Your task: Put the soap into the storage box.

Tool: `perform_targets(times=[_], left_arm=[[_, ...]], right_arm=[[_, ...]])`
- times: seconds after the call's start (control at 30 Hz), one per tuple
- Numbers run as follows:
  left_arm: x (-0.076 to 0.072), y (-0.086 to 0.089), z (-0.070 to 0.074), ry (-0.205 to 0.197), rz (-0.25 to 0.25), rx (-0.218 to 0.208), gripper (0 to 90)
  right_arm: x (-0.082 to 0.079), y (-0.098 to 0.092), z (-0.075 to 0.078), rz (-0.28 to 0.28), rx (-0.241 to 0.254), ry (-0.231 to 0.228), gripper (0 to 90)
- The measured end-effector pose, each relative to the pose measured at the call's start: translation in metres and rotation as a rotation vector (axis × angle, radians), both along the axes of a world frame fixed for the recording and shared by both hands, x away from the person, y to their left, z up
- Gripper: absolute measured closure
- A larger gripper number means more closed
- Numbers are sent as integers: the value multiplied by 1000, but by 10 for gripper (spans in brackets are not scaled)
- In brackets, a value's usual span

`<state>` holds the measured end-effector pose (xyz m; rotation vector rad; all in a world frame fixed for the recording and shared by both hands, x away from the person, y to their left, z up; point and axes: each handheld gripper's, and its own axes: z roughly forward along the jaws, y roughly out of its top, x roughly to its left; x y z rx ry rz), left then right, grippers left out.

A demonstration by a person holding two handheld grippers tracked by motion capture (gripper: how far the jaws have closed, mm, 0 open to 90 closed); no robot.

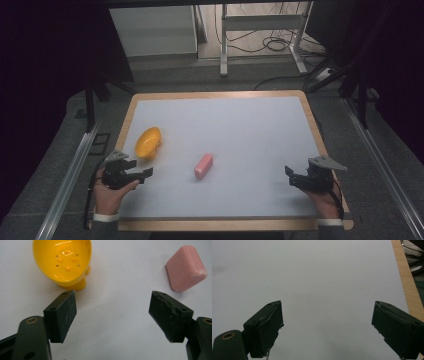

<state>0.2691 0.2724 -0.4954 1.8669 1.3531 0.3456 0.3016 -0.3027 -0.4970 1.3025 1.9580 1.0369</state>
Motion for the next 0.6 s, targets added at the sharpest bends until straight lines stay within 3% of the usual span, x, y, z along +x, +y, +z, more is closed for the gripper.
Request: perform_targets(times=[0.13, 0.33, 0.6], left_arm=[[-4, 0, 3, -1, 14, -10, 234], [-5, -4, 9, -10, 26, 16, 234], [-2, -13, 26, -34, 9, 29, 234]], right_arm=[[2, -3, -1, 2, 0, 4, 99], [4, -10, -2, -4, 12, 2, 98], [0, -14, -1, -19, 3, -5, 98]])
